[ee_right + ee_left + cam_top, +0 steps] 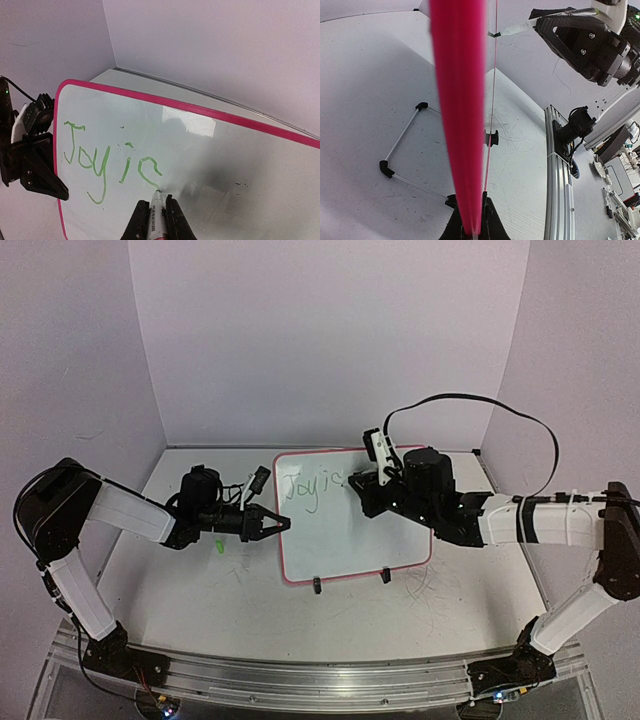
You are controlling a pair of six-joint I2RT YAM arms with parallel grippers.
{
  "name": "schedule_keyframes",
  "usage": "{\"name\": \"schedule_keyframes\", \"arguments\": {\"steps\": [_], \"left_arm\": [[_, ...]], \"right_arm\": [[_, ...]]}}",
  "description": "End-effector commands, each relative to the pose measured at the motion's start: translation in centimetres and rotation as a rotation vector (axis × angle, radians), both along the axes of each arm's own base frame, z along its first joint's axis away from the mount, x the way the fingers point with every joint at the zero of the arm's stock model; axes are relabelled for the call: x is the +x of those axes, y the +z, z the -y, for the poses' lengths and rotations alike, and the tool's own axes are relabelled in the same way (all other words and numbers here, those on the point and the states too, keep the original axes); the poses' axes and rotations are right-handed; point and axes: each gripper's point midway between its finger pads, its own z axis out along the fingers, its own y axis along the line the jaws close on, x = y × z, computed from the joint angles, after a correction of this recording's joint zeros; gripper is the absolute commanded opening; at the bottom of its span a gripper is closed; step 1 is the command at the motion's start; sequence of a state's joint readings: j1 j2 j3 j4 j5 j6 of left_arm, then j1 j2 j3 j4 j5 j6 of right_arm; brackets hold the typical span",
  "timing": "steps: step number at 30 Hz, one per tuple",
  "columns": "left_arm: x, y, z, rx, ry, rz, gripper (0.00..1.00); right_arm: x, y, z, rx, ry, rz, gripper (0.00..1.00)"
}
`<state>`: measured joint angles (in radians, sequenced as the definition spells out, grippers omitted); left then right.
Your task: Write a sentence on the whiteboard
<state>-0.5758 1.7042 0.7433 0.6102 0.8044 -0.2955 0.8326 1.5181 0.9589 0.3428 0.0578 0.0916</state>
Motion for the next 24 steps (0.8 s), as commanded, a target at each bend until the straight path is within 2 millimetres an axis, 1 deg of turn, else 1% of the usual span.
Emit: {"name": "schedule_keyframes", "arguments": {"steps": [1,14,24], "left_arm": [[2.4,-0.8,-1.4,0.062,0.134,0.034,0.0],[2.3,-0.7,-1.5,0.062,0.137,0.036,0.0],[2.3,-0.5,-1.5,0.06,0.137,0.041,0.0]], "right_arm": [[-0.4,-0.7,0.3,-0.006,-0.005,-0.028,0.0],[-0.3,-1.2,-0.6,-0.005,0.014,-0.04,0.0],[0.2,-0.9,-1.6,0.013,0.025,-0.035,0.0]]}}
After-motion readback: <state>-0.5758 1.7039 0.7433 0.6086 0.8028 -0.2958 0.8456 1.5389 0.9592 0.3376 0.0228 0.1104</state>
